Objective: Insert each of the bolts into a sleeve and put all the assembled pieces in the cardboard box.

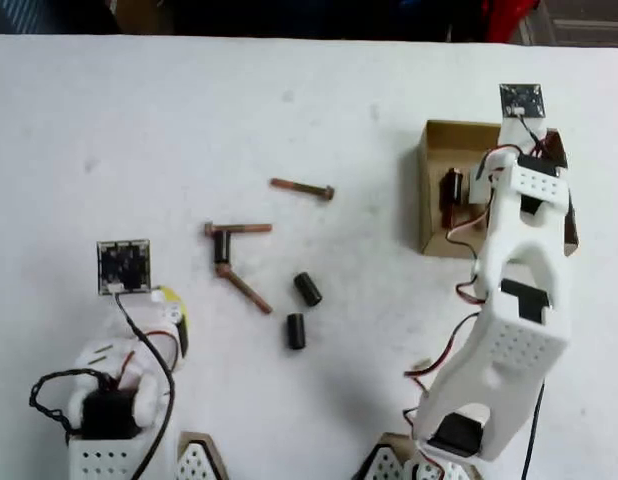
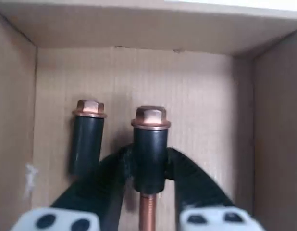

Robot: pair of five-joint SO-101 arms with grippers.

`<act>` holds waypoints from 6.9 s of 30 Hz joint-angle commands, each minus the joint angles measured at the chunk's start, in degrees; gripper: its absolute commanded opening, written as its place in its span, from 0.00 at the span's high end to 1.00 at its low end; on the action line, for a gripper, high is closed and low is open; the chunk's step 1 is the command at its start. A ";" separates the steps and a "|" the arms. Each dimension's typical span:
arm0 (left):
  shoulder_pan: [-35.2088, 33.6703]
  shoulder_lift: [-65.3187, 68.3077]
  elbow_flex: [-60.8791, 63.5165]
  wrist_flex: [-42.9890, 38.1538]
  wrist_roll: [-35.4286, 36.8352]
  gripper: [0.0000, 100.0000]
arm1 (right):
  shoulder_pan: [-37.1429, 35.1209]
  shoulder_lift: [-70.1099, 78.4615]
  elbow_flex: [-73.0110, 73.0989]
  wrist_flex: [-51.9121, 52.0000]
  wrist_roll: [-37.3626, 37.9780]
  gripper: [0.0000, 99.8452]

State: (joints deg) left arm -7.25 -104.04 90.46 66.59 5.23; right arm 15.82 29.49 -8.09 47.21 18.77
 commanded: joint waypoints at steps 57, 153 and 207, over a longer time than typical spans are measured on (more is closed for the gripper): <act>-7.16 -0.75 -1.58 -1.23 -0.53 0.98 | -38.81 -56.31 -3.43 45.23 0.18 0.86; -18.68 -0.75 -2.55 0.53 -9.23 0.98 | -50.42 -30.81 45.27 0.40 10.73 0.86; -18.59 -0.75 -2.55 0.79 -9.32 0.98 | -42.59 -22.02 37.54 10.15 5.98 0.98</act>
State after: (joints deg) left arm -25.80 -103.87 90.73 67.12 -3.74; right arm -27.87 7.69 29.10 55.91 24.84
